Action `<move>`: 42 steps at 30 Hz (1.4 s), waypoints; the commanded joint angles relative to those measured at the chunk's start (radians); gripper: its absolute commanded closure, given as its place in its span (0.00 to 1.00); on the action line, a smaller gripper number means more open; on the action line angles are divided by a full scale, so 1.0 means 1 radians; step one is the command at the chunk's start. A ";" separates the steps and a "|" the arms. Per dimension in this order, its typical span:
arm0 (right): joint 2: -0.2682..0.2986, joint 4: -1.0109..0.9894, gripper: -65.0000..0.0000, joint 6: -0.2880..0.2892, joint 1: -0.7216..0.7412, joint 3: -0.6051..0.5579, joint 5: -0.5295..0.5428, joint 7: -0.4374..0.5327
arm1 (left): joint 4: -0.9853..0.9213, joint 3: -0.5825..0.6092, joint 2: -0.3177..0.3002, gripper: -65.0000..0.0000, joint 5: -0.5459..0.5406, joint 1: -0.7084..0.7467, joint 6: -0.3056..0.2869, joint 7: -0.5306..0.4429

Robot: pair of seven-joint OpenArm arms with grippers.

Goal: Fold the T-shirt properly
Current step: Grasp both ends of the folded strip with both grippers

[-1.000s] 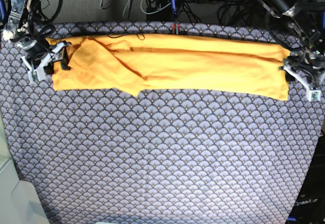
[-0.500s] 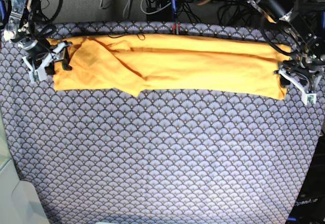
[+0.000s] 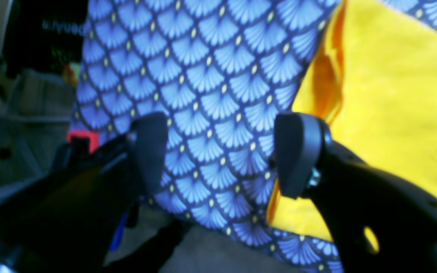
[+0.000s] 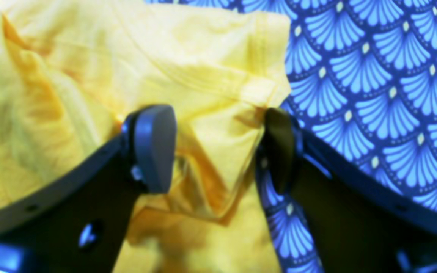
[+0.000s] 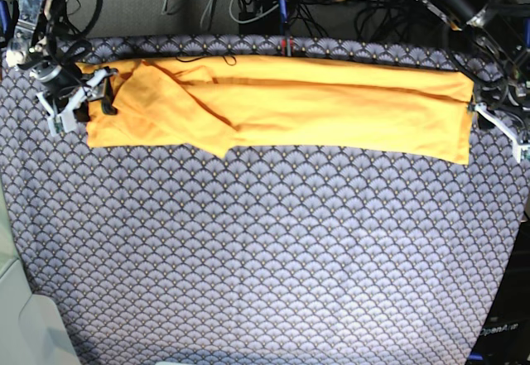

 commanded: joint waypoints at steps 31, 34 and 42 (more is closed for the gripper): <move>0.014 0.015 0.41 0.000 -0.003 -0.001 0.004 0.005 | 0.083 0.003 0.013 0.34 -0.072 -0.071 0.002 0.183; 0.014 0.015 0.41 0.000 -0.003 -0.001 0.004 0.005 | 0.097 0.022 0.041 0.34 -0.074 -0.073 0.002 0.188; 0.014 0.015 0.41 0.000 -0.005 -0.001 0.004 0.005 | 0.100 0.106 0.056 0.34 -0.072 -0.073 0.002 0.183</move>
